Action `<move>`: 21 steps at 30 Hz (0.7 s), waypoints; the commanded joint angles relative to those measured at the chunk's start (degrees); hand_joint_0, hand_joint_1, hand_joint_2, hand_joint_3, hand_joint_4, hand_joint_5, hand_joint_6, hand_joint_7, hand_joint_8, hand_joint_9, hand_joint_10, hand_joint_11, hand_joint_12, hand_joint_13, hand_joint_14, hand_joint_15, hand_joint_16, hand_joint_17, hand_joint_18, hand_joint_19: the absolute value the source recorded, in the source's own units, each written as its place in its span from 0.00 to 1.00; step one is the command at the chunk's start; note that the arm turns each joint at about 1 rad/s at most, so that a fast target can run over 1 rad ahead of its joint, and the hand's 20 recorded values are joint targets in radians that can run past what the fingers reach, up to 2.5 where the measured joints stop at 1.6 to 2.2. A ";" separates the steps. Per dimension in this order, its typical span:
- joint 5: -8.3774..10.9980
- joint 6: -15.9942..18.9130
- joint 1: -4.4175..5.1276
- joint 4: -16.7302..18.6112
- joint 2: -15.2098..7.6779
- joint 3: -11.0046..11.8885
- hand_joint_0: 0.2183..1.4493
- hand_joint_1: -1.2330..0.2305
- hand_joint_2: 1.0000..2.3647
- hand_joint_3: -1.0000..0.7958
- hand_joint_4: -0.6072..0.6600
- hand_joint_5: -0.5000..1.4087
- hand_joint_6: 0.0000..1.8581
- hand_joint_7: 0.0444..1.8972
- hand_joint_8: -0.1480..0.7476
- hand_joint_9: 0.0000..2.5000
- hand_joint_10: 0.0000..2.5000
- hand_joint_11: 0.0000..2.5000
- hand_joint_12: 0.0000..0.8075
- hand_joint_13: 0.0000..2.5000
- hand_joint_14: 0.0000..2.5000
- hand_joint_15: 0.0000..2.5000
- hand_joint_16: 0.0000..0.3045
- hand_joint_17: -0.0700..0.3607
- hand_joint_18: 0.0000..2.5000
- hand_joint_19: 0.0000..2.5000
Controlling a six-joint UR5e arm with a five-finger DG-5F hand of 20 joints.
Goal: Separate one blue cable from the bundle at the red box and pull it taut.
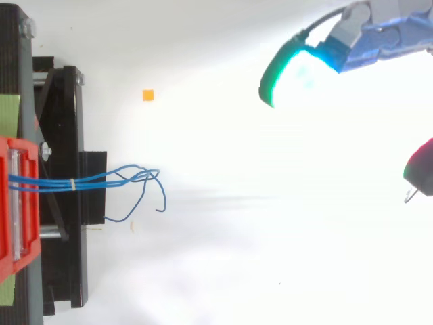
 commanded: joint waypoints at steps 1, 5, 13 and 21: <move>2.09 -2.19 0.08 1.37 -0.45 0.00 0.26 0.39 0.00 0.30 0.64 0.15 0.27 0.44 0.48 0.21 0.00 0.15 0.41 0.22 0.00 0.13 0.12 0.36 0.16 0.18; 2.79 -2.89 0.44 2.86 -1.51 0.09 0.26 0.39 0.00 0.31 0.64 0.15 0.27 0.44 0.48 0.21 0.00 0.15 0.41 0.22 0.00 0.14 0.12 0.36 0.16 0.19; 2.97 -2.89 0.44 4.97 -3.70 0.27 0.26 0.39 0.00 0.31 0.65 0.15 0.27 0.44 0.49 0.21 0.00 0.15 0.41 0.22 0.00 0.14 0.12 0.36 0.16 0.19; 3.05 -2.54 0.08 4.62 -5.90 2.99 0.26 0.39 0.00 0.31 0.65 0.15 0.27 0.44 0.48 0.22 0.00 0.15 0.41 0.23 0.00 0.14 0.12 0.35 0.17 0.19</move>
